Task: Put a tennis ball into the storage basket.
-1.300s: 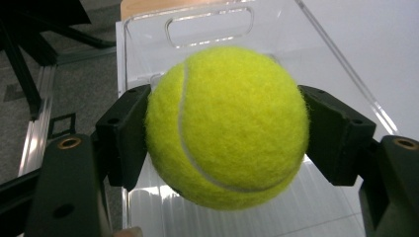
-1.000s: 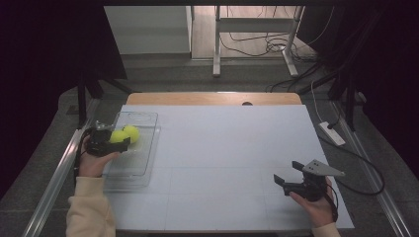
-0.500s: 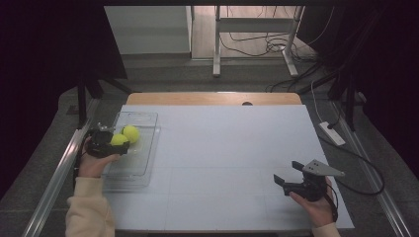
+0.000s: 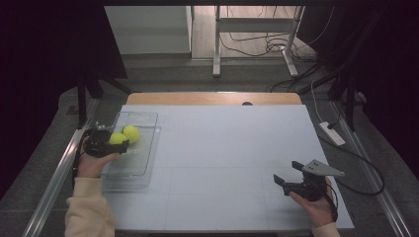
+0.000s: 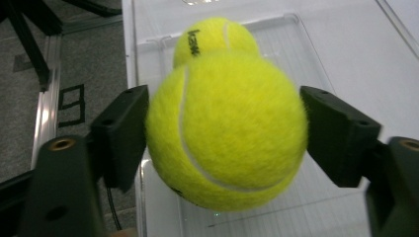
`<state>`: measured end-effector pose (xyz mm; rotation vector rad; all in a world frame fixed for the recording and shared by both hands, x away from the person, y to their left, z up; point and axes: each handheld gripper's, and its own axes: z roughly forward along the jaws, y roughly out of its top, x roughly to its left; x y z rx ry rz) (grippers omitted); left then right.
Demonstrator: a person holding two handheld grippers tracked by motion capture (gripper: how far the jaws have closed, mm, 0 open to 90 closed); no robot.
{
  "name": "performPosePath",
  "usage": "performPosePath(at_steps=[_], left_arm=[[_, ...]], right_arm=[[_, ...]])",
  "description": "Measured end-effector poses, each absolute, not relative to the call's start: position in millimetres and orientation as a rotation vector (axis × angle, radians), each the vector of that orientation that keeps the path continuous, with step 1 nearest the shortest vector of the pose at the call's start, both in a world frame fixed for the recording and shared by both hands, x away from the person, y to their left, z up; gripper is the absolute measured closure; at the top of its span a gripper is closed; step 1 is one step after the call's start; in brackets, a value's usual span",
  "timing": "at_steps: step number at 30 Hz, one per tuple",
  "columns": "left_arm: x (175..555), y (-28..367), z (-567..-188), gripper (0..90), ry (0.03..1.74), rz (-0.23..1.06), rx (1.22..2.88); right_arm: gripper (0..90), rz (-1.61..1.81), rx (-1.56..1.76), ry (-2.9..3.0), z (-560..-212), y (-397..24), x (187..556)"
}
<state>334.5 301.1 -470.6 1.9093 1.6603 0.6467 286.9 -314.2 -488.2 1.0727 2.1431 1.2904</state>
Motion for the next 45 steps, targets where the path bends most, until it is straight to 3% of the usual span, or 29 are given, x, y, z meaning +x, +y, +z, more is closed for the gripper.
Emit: performPosePath(at_steps=[10,45], left_arm=[[328,299,-457,15.9,1.604,0.661,1.849],[302,271,-457,14.5,1.24,0.498,1.745]], right_arm=[[10.7,1.293,1.069,2.145,-488,-314,287],[10.8,1.319,1.081,2.152,-491,-316,297]])
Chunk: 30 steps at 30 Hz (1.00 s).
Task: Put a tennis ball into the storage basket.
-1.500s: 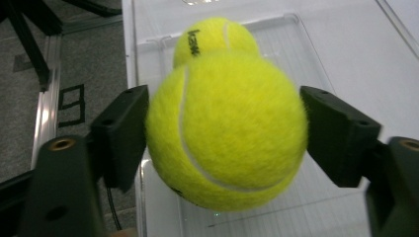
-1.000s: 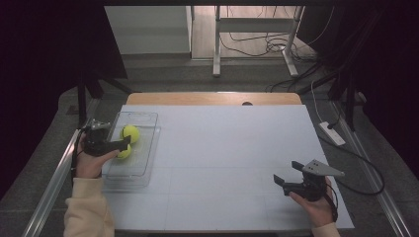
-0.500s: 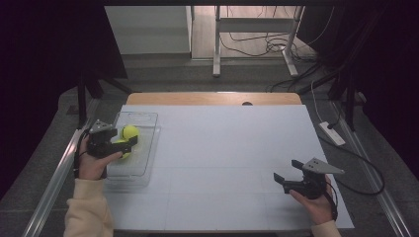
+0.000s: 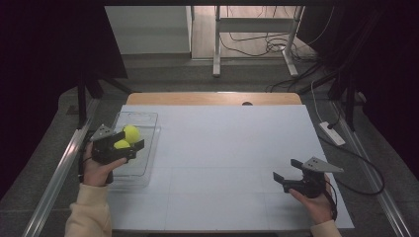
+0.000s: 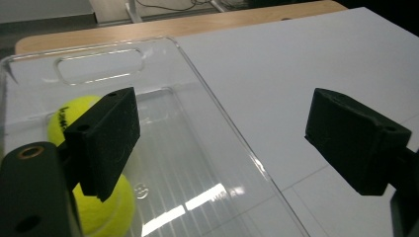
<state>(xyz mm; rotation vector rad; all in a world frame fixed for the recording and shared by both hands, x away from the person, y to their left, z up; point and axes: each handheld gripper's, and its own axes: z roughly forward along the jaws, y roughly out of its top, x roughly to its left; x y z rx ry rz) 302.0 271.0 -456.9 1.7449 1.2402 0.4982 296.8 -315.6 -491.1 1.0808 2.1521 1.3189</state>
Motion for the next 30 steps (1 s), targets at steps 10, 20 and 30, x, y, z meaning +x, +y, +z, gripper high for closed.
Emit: performPosePath(at_steps=[10,20,30], left_arm=[[283,256,-466,14.2,1.209,0.494,1.764],[266,238,-478,14.0,1.158,0.478,1.795],[255,222,-492,13.4,1.11,0.473,1.843]], right_arm=[[10.8,1.346,1.085,2.148,-489,-316,297],[10.8,1.358,1.089,2.151,-489,-317,298],[10.9,1.374,1.078,2.168,-490,-315,300]])
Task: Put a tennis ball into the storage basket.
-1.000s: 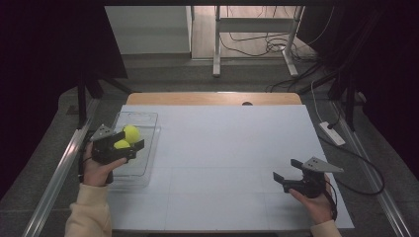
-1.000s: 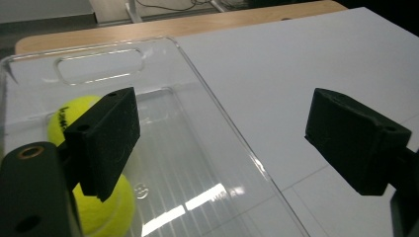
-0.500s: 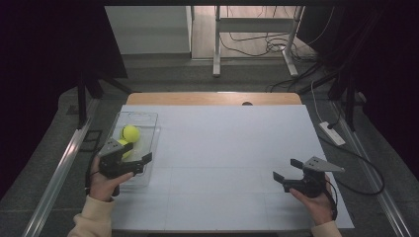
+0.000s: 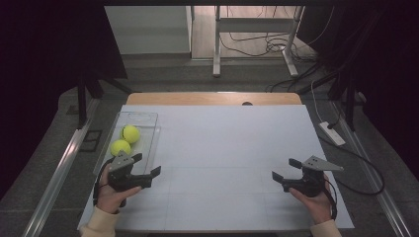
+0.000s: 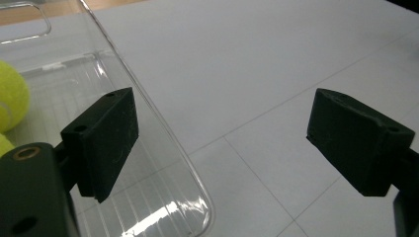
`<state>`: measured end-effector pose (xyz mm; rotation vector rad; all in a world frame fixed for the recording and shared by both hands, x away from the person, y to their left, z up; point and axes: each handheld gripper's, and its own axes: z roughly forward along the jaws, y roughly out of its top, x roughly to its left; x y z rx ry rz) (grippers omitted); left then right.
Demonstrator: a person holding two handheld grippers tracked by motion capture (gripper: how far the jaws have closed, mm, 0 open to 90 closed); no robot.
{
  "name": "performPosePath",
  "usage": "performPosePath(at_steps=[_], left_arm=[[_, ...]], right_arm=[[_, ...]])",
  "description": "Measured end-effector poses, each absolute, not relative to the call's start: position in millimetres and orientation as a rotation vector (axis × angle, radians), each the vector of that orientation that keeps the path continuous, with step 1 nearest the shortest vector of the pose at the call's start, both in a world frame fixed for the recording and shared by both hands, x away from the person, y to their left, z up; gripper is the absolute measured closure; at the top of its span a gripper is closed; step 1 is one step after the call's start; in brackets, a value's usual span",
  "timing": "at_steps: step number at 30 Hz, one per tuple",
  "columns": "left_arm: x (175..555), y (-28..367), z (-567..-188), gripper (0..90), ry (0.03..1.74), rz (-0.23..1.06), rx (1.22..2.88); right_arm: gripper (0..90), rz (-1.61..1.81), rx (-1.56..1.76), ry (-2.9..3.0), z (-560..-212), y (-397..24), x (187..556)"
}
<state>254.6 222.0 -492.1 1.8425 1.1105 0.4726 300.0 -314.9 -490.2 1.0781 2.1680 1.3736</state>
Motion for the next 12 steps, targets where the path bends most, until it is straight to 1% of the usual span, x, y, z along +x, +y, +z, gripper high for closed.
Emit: performPosePath(at_steps=[12], left_arm=[[257.3,218.1,-492.0,13.3,1.101,0.494,1.846]], right_arm=[[10.8,1.367,1.083,2.172,-490.9,-314.1,299.4]])
